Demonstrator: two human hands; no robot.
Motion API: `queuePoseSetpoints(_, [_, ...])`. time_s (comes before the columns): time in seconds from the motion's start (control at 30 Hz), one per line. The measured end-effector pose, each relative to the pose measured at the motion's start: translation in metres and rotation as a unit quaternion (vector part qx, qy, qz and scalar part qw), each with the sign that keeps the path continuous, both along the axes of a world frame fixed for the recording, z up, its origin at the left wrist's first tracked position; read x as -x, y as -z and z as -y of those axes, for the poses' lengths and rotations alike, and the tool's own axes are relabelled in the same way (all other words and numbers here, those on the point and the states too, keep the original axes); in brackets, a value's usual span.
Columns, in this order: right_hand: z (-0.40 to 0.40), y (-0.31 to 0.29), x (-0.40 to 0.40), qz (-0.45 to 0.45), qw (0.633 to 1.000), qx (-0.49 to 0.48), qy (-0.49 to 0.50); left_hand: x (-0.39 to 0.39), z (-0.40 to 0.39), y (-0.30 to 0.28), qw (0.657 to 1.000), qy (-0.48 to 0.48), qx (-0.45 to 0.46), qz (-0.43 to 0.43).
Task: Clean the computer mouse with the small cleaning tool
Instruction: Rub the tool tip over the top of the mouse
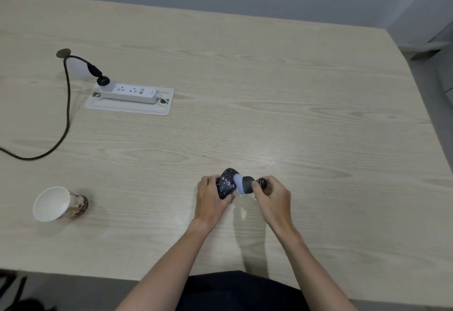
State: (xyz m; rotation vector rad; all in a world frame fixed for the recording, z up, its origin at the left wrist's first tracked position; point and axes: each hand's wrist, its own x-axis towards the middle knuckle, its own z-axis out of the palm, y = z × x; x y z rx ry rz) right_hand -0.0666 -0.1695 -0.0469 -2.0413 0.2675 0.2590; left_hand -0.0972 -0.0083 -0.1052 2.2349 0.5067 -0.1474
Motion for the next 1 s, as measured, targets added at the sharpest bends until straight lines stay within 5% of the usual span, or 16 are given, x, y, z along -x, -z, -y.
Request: queuePoseSetpoints(1.0, [-0.003, 0.02, -0.003, -0.013, 0.997, 0.046, -0.06, -0.008, -0.012, -0.008, 0.999, 0.022, 0.022, -0.015])
